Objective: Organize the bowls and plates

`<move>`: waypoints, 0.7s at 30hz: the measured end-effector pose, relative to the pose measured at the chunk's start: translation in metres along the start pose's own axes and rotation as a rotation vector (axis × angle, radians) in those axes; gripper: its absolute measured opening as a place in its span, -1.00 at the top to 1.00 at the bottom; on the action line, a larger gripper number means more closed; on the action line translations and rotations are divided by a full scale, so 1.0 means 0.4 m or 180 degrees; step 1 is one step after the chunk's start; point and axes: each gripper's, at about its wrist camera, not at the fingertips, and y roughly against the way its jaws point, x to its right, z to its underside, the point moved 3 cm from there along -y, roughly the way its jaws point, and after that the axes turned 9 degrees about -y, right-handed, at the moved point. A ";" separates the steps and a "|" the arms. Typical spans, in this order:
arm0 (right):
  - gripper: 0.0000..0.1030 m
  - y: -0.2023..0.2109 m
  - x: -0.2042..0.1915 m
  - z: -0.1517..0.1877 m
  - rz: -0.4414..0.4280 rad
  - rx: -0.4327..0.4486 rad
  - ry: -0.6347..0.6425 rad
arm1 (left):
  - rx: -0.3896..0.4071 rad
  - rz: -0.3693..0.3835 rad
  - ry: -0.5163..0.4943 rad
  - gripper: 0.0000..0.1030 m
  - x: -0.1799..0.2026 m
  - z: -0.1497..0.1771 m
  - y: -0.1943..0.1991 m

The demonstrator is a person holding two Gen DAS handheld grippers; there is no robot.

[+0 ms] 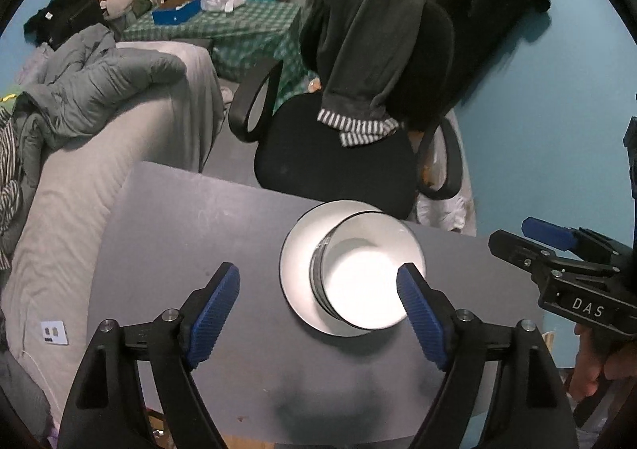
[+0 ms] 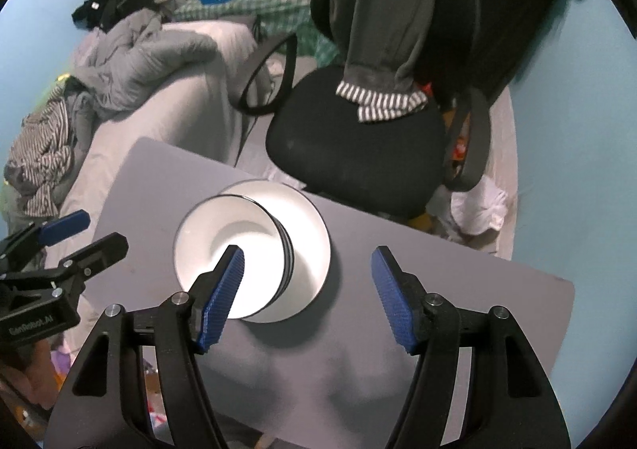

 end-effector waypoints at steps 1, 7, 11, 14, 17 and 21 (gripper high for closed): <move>-0.27 0.019 -0.002 0.002 0.0014 0.0038 -0.0001 | 0.0035 0.0009 0.0005 -0.60 0.005 0.000 0.015; -0.27 0.113 -0.009 0.018 0.0080 0.0254 -0.0054 | 0.0239 -0.0006 -0.0073 -0.67 0.039 0.001 0.103; -0.27 0.161 -0.002 0.034 0.0212 0.0373 -0.0102 | 0.0319 0.0031 -0.0121 -0.68 0.058 -0.002 0.153; -0.27 0.201 0.006 0.046 0.0281 0.0455 -0.0201 | 0.0371 0.0042 -0.0159 -0.68 0.073 -0.004 0.181; -0.27 0.239 0.015 0.058 0.0330 0.0580 -0.0329 | 0.0372 0.0069 -0.0220 -0.68 0.092 -0.001 0.198; -0.27 0.275 0.022 0.077 0.0421 0.0718 -0.0451 | 0.0365 0.0148 -0.0311 -0.68 0.108 0.008 0.212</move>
